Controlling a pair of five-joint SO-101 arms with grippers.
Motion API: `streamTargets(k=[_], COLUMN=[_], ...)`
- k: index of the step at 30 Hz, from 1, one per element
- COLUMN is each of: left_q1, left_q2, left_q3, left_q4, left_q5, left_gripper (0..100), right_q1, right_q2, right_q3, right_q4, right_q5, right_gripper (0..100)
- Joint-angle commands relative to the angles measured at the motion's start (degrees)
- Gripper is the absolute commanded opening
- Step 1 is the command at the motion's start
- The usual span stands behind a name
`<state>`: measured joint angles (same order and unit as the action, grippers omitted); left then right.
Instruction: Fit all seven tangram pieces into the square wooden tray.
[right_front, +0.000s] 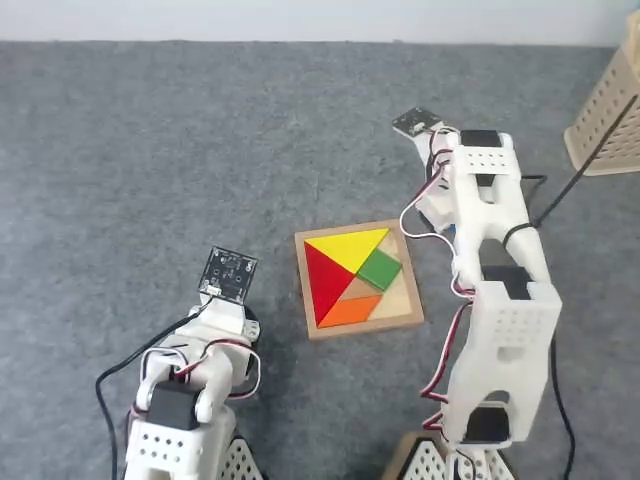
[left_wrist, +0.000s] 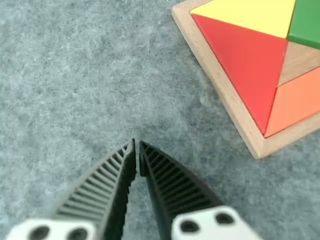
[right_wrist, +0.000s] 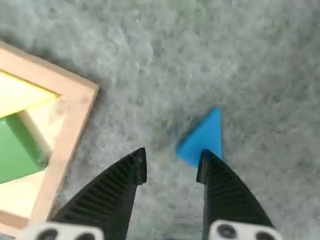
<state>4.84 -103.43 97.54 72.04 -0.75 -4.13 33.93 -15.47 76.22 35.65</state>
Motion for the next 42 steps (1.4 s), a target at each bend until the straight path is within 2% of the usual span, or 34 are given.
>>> streamTargets(k=[1,7,13,22,29,36,42], left_q1=[-0.4,-0.4,-0.4,-0.4,-0.4,-0.4,-0.4], left_q2=[-1.1,-1.1,-1.1,-1.1,-1.1,-1.1,-1.1], left_q3=[-1.0,-1.0,-1.0,-1.0,-1.0,-1.0,-1.0], left_q4=[0.4,0.4,0.4,0.4,0.4,0.4,0.4], left_q5=[0.5,0.5,0.5,0.5,0.5,0.5,0.5], left_gripper=[1,1,1,1,1,1,1], right_q1=[1.5,1.5,2.5,2.6,2.6,2.7,2.8], right_q2=[-2.2,-9.0,-9.5,-2.6,0.4,2.6,2.7], right_q3=[-2.3,-2.1,-2.1,-2.5,-2.5,-2.5,-2.5], right_q4=[0.7,3.0,2.0,1.2,-0.9,-2.9,-2.6], right_q5=[0.9,1.2,5.1,8.9,8.5,6.1,3.3], right_gripper=[18.2,18.2,18.3,37.4,32.3,16.9,15.2])
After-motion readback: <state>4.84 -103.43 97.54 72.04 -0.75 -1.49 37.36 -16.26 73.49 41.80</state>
